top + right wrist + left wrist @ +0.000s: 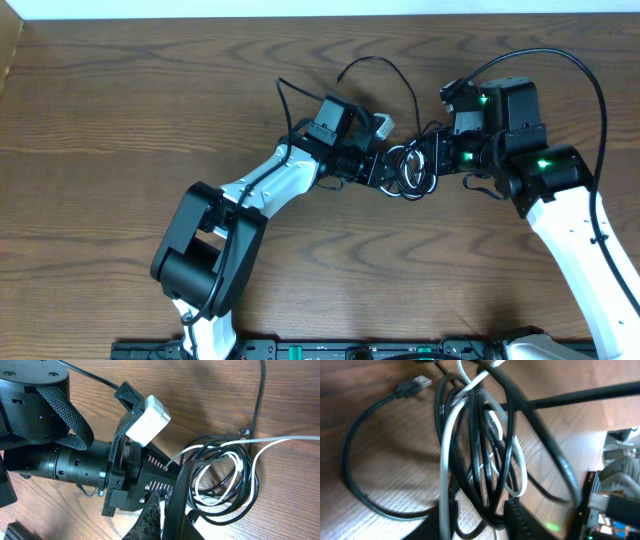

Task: Untangle cables
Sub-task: 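Pull the grippers apart, stretching the white cable toward the left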

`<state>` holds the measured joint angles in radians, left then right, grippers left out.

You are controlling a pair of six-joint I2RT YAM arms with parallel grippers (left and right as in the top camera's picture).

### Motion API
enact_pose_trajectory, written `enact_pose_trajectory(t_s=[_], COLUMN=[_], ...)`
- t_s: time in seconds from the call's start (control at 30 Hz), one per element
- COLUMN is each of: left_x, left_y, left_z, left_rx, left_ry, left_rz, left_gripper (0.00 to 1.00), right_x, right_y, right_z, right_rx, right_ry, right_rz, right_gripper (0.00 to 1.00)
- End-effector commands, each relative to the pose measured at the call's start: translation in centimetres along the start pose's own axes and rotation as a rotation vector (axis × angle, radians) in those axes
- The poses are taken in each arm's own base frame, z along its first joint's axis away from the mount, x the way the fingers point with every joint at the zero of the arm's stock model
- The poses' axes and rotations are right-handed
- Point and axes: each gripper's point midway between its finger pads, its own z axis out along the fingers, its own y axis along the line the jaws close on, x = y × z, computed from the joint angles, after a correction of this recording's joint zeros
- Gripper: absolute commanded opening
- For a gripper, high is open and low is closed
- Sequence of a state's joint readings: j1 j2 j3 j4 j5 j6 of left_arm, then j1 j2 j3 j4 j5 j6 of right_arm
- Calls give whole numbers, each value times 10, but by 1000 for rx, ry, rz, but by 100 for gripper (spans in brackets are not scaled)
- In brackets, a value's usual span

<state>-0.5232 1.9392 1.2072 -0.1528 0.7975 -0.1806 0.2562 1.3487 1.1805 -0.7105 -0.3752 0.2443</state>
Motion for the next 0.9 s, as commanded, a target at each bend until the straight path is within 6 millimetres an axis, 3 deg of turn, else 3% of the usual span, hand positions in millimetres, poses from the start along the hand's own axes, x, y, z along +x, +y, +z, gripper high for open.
enact_pose_trajectory(t_s=[0.0,0.07,0.23,0.37,0.4,0.43,0.47,0.63,0.87], left_x=[-2,-3,-9,-23,-27,-31,-36,-60,-76], left_y=[-10,-13,-15,-18,-20,-23,-25,-39,-71], left_z=[1,1,1,-17,-24,-32,-39,-82,-128], left_rx=[47,58,65,73,80,83,81,73,78], left_ry=[1,-4,-26,-71,-85,-103,-122,-228,-335], left_rz=[18,28,52,45,48,54,62,102,163], left_gripper=[22,8,8,7,7,8,7,8,8], right_x=[-2,-2,0,8,10,12,14,15,10], right_y=[7,7,2,-27,-31,-33,-33,-23,-8], right_z=[-8,-8,-8,-10,-11,-11,-11,-9,-5], right_rx=[-25,-24,-2,162,188,199,197,141,53], right_ry=[-20,-19,-13,10,16,24,29,38,31], right_rz=[-25,-25,-20,3,6,9,10,9,2], right_gripper=[1,1,1,3,13,31,56,94,98])
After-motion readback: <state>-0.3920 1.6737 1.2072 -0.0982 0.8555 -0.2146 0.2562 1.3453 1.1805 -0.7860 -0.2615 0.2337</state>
